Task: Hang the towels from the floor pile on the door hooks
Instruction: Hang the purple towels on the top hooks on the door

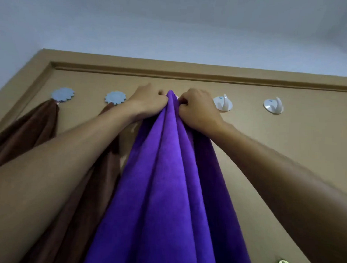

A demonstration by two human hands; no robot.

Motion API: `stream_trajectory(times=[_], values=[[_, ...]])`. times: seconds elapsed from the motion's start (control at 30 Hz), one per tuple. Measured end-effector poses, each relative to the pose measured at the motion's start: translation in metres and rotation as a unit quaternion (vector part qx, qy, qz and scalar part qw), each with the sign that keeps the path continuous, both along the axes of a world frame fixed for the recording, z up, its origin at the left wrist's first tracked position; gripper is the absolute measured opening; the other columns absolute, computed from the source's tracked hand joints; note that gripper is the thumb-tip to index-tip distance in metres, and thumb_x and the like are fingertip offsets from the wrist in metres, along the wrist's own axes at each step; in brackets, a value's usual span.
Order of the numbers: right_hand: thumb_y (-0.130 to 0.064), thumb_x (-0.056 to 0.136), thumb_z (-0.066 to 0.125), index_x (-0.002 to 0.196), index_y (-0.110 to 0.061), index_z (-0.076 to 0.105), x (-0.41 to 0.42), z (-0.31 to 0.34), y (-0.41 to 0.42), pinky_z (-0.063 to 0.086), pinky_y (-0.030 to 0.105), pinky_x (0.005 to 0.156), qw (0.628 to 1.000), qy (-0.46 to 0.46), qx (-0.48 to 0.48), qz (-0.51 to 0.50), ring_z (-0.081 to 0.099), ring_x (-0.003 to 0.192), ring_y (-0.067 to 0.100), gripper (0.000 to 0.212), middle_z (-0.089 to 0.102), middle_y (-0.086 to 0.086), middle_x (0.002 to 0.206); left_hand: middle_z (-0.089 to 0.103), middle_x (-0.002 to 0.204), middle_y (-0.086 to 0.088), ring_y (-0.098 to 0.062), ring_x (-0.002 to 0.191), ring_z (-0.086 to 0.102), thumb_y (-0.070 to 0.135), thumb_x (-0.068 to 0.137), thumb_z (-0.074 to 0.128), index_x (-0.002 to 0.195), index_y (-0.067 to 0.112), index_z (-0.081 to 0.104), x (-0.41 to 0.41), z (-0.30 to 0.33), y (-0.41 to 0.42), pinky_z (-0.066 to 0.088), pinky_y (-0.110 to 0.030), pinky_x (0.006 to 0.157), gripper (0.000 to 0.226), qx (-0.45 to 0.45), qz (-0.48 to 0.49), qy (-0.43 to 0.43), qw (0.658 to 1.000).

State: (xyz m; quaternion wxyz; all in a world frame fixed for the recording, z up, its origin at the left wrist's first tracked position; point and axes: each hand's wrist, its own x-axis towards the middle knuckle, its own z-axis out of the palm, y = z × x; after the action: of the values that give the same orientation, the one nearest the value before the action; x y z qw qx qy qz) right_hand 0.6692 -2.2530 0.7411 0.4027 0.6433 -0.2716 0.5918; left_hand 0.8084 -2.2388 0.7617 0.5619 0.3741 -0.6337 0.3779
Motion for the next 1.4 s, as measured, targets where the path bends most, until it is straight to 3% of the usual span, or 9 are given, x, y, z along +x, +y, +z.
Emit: stream_trajectory(times=[0.17,0.27,0.37,0.67,0.9,1.03,1.13,1.27,1.4], values=[[-0.023,0.091,0.037,0.058,-0.011,0.036,0.003,-0.013,0.005,0.027,0.032,0.062,0.997,-0.009,0.024,0.079,0.043,0.067,0.025,0.035,0.045,0.004,0.060,0.062,0.089,-0.012,-0.032,0.092,0.057,0.019,0.088,0.042,0.069,0.009,0.058,0.003,-0.011,0.012,0.040,-0.032,0.069,0.027,0.005,0.050,0.001,0.999],[-0.029,0.096,0.035,0.085,-0.010,0.051,0.005,-0.032,0.001,0.036,0.032,0.079,0.991,0.055,0.069,0.103,0.049,0.090,0.020,0.027,0.057,0.007,0.095,0.060,0.124,-0.011,-0.030,0.118,0.051,0.013,0.088,0.037,0.106,0.015,0.067,-0.004,-0.029,0.015,0.041,-0.033,0.094,0.035,-0.002,-0.011,-0.002,1.000],[-0.025,0.096,0.037,0.106,-0.005,0.051,0.003,-0.056,-0.002,0.038,0.040,0.095,0.985,0.072,0.112,0.107,0.049,0.107,0.027,0.027,0.054,0.012,0.114,0.041,0.147,-0.008,-0.023,0.134,0.037,0.014,0.093,0.036,0.140,0.015,0.042,-0.012,-0.058,0.011,0.028,-0.030,0.107,0.047,0.053,-0.018,-0.010,0.998],[-0.019,0.099,0.034,0.149,0.000,0.006,-0.012,-0.163,0.021,0.007,0.027,0.116,0.964,0.088,0.214,0.130,0.006,0.147,0.024,0.061,0.004,0.018,0.158,0.011,0.160,-0.008,-0.016,0.148,0.009,0.014,0.096,0.036,0.151,0.010,0.014,-0.036,-0.169,0.023,0.009,-0.032,0.121,0.060,0.112,0.016,0.020,0.993],[-0.010,0.094,0.038,0.149,-0.001,0.005,-0.040,-0.256,0.058,0.010,0.022,0.111,0.913,0.144,0.348,0.155,0.006,0.147,0.024,0.065,0.001,0.017,0.159,0.004,0.160,-0.009,-0.023,0.148,0.009,0.013,0.090,0.040,0.152,0.019,0.008,-0.057,-0.269,0.066,0.015,-0.038,0.120,0.071,0.280,0.083,0.044,0.955],[-0.004,0.089,0.039,0.130,0.001,0.042,-0.072,-0.295,0.079,0.033,0.031,0.098,0.877,0.188,0.417,0.146,0.040,0.130,0.031,0.042,0.045,0.019,0.139,0.012,0.159,-0.008,-0.026,0.144,0.022,0.017,0.090,0.042,0.150,0.019,0.020,-0.077,-0.316,0.100,0.025,-0.040,0.116,0.064,0.336,0.122,0.046,0.933],[-0.002,0.085,0.040,0.113,-0.006,0.055,-0.102,-0.312,0.100,0.041,0.031,0.080,0.865,0.202,0.443,0.124,0.055,0.107,0.034,0.032,0.060,0.013,0.114,0.038,0.145,-0.008,-0.030,0.129,0.044,0.019,0.088,0.042,0.128,0.018,0.053,-0.098,-0.336,0.127,0.040,-0.042,0.103,0.042,0.366,0.169,0.007,0.915],[-0.009,0.089,0.043,0.130,-0.007,0.049,-0.150,-0.328,0.130,0.042,0.039,0.101,0.865,0.183,0.463,0.056,0.048,0.123,0.031,0.042,0.053,0.012,0.133,0.063,0.109,-0.013,-0.036,0.096,0.058,0.016,0.082,0.042,0.092,0.010,0.064,-0.131,-0.346,0.153,0.043,-0.034,0.071,0.025,0.379,0.174,-0.032,0.908],[-0.024,0.095,0.042,0.132,-0.009,0.049,-0.197,-0.347,0.159,0.039,0.043,0.104,0.879,0.132,0.458,-0.002,0.044,0.128,0.028,0.040,0.049,0.008,0.137,0.053,0.126,-0.008,-0.030,0.115,0.052,0.015,0.086,0.042,0.116,0.011,0.057,-0.167,-0.364,0.171,0.045,-0.040,0.086,0.033,0.358,0.107,-0.062,0.925]])
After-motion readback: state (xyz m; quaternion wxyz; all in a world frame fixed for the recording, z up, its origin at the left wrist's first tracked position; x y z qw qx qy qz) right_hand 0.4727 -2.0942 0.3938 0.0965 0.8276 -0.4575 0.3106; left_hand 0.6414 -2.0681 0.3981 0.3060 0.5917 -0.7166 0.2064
